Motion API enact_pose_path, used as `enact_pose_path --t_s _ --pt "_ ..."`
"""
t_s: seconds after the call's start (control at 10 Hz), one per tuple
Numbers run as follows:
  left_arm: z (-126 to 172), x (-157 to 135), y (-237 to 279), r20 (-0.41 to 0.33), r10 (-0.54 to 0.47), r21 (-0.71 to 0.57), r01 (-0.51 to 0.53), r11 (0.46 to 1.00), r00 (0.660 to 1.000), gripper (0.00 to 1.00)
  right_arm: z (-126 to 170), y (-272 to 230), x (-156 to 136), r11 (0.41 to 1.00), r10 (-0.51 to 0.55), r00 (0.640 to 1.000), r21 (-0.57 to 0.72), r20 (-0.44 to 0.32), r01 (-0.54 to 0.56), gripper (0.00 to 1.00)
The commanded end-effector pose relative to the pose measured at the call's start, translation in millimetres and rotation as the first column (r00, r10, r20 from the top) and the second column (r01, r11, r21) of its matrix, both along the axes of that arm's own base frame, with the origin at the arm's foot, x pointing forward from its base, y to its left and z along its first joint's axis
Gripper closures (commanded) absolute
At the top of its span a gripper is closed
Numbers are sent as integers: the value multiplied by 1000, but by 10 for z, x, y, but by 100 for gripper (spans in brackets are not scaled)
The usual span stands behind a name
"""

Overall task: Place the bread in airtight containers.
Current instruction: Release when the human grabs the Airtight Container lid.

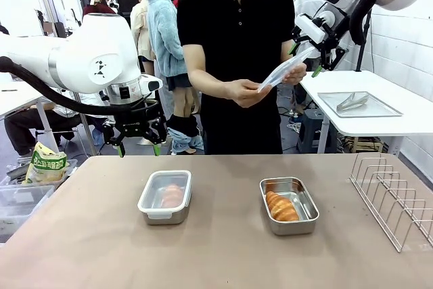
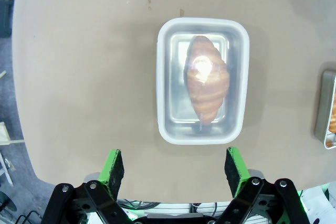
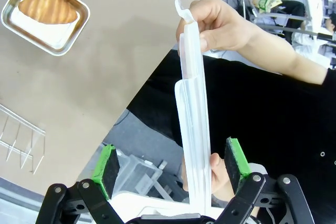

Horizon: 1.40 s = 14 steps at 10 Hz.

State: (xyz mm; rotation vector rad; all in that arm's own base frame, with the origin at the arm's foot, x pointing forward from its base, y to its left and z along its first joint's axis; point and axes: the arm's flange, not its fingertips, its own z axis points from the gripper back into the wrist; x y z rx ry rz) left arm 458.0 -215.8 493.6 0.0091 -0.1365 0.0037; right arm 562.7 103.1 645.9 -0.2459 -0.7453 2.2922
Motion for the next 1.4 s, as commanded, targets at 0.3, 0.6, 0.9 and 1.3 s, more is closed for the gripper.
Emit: enact_pose_path --t_s 0.3,0.6,0.9,1.3 --pt "14 0 15 3 1 0 -1 1000 1000 0 -1 2 0 1000 1 1000 0 -1 -1 0" --pt "14 0 15 3 1 0 -1 1000 1000 0 -1 2 0 1000 1 1000 0 -1 -1 0" --pt "14 0 15 3 1 0 -1 1000 1000 0 -1 2 0 1000 1 1000 0 -1 -1 0" --pt "14 0 15 3 1 0 -1 1000 1000 0 -1 2 0 1000 1 1000 0 -1 -1 0"
